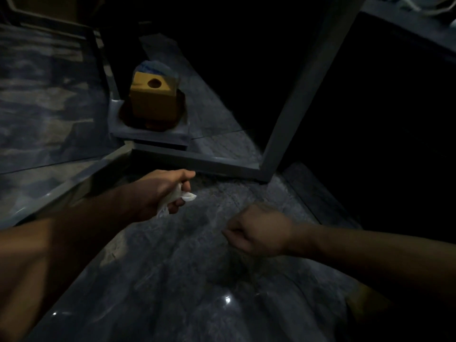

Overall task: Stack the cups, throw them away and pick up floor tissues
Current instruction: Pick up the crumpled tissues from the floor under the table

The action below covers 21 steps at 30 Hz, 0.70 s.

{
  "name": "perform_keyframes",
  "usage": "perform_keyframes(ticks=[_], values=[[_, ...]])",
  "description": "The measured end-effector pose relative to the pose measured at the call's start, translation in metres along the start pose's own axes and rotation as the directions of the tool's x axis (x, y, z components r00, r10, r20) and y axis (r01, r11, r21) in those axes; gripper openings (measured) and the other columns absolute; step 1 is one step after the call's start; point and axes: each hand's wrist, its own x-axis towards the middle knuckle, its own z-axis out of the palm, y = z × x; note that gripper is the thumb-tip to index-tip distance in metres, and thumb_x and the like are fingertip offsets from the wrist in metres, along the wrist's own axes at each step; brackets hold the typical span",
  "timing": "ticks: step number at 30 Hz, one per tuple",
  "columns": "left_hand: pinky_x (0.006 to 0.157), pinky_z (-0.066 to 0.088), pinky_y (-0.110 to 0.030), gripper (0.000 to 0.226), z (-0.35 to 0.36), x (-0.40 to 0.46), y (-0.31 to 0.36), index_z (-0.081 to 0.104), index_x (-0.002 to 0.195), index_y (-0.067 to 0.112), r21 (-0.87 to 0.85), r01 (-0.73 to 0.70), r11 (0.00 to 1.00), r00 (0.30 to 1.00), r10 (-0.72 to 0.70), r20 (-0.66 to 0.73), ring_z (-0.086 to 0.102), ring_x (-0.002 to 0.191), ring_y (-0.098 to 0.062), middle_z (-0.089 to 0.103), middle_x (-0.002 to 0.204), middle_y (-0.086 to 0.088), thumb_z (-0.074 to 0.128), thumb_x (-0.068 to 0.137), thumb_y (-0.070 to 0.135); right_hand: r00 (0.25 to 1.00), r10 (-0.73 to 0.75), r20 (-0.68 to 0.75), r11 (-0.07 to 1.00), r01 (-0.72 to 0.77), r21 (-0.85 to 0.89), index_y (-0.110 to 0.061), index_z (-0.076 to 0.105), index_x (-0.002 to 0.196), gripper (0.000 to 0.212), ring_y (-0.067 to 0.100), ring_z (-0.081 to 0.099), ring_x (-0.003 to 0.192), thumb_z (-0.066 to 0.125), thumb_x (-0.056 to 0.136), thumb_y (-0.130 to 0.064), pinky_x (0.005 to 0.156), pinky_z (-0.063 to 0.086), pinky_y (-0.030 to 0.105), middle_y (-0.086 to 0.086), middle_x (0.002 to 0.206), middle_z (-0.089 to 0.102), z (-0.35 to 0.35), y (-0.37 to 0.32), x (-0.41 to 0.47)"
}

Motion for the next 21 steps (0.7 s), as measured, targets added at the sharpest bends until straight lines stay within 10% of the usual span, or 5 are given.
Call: perform_keyframes(ticks=[8, 21], values=[[0.031, 0.033, -0.018, 0.037, 0.06, 0.004, 0.019, 0.053, 0.06, 0.011, -0.166, -0.044, 0.985, 0.994, 0.061, 0.095, 0.044, 0.039, -0.015, 0.049, 0.058, -0.006, 0.06, 0.092, 0.03, 0.954, 0.164, -0.25, 0.98, -0.186, -0.065, -0.021, 0.032, 0.053, 0.044, 0.03, 0.055, 0.047, 0.052, 0.09, -0.034, 0.047, 0.043, 0.032, 0.005, 0.046, 0.048, -0.048, 0.025, -0.039], [0.033, 0.032, -0.015, 0.039, 0.221, -0.023, 0.042, 0.049, 0.062, 0.011, -0.12, -0.012, 0.993, 0.876, 0.069, 0.477, 0.045, 0.034, -0.011, 0.044, 0.052, -0.007, 0.052, 0.096, 0.03, 0.621, 0.65, -0.439, 0.759, -0.56, 0.331, -0.01, 0.038, 0.045, 0.056, 0.008, 0.035, 0.035, 0.055, 0.095, -0.028, 0.039, 0.026, 0.019, -0.005, 0.04, 0.034, -0.096, 0.066, -0.181]])
